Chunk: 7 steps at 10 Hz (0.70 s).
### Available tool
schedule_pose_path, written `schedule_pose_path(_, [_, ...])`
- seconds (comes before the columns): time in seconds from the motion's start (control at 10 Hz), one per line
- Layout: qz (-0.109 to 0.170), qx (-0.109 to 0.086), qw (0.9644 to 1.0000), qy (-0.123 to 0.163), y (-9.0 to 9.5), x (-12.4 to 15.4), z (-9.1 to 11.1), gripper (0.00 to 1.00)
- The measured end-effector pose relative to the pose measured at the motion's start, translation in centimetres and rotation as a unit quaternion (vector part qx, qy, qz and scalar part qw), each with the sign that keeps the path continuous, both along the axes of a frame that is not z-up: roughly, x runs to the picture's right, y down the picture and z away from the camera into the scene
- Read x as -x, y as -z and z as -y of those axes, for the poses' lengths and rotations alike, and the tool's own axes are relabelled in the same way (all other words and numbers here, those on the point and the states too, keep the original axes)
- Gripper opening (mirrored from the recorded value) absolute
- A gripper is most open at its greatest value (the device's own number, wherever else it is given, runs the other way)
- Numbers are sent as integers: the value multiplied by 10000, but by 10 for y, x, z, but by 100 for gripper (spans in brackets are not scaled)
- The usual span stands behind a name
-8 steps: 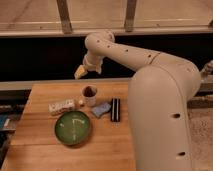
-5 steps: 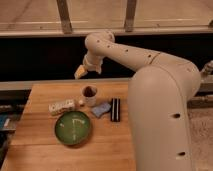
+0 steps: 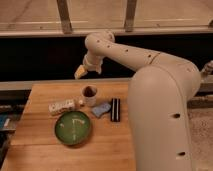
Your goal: Push the ceramic bowl across the table
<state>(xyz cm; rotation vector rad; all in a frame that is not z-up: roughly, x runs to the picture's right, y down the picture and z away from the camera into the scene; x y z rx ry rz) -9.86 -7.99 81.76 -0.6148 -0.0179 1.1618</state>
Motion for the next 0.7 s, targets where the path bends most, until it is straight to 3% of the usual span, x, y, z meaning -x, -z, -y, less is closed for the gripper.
schedule_pose_path(0.6, [0, 0, 10000, 0, 0, 0, 0, 79])
schedule_pose_path(0.7, [0, 0, 10000, 0, 0, 0, 0, 76])
